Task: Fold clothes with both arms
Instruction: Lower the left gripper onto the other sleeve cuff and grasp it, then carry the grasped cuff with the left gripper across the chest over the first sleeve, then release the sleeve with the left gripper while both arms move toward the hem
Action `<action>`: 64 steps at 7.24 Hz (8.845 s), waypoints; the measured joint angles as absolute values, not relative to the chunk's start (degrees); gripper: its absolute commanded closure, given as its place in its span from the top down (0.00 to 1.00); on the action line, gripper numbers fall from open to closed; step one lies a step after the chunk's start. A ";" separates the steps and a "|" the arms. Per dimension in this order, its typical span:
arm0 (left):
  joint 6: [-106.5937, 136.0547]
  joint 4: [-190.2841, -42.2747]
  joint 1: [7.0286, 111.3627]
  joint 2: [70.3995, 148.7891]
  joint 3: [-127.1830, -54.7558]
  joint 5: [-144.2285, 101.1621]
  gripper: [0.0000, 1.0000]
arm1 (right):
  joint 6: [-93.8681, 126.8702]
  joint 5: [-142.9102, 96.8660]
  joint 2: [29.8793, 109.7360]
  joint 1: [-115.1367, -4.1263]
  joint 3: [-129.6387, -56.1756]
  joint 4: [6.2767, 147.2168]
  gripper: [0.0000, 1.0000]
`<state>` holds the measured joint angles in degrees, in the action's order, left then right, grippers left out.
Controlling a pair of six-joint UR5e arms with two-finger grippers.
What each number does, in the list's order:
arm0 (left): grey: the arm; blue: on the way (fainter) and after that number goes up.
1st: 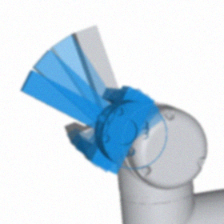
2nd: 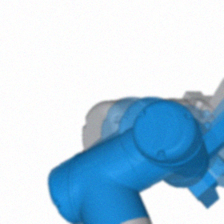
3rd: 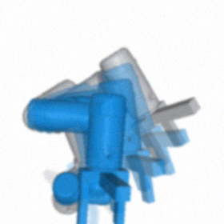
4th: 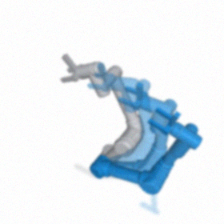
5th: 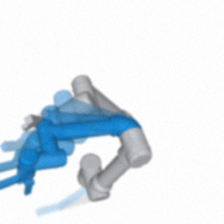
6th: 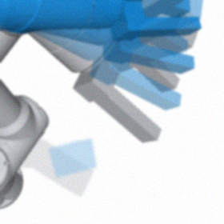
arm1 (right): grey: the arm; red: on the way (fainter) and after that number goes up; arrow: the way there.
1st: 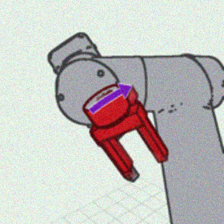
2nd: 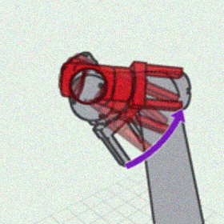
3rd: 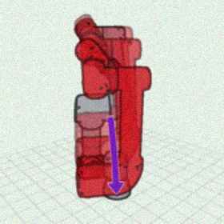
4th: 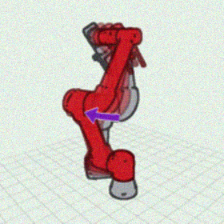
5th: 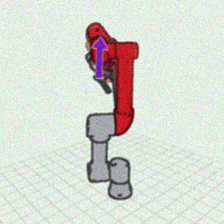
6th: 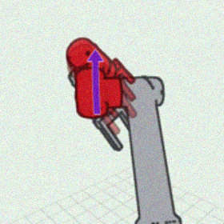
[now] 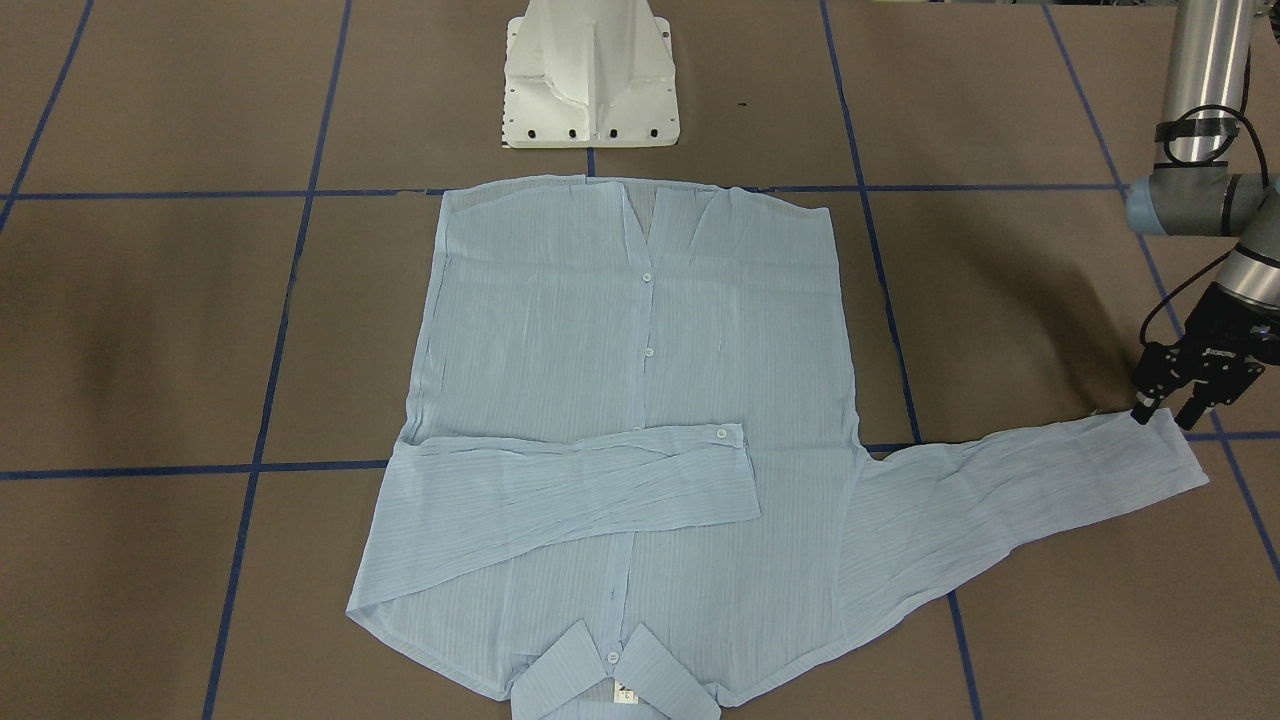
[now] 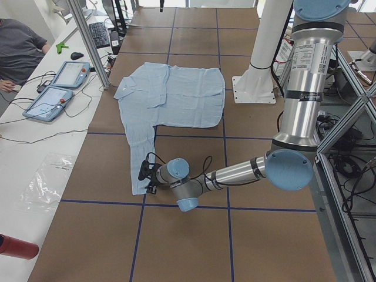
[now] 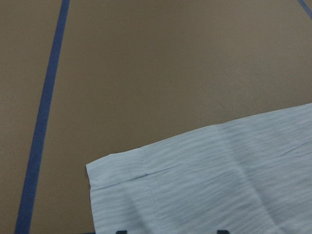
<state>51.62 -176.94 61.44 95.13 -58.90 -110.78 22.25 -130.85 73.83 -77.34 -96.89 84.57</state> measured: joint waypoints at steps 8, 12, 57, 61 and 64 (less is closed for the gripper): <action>51.23 -177.65 61.12 93.10 -59.17 -110.54 0.63 | 23.01 -130.47 76.10 -77.30 -99.66 84.55 1.00; 51.24 -177.41 60.93 93.86 -59.02 -110.39 0.62 | 22.53 -130.43 76.03 -77.30 -99.54 84.55 1.00; 35.07 -121.73 32.88 115.38 -103.51 -95.96 1.00 | 61.31 -116.91 82.12 -51.54 -122.24 84.73 1.00; 60.43 -122.08 30.48 95.27 -117.78 -95.93 1.00 | 89.39 -89.07 84.48 -19.27 -131.21 85.37 1.00; 73.15 -122.51 21.72 88.26 -117.35 -90.73 0.91 | 92.51 -84.40 84.77 -13.59 -131.34 85.43 1.00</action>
<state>73.15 -122.51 21.72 88.26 -117.35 -90.73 92.51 -84.40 84.77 -13.59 -131.34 85.43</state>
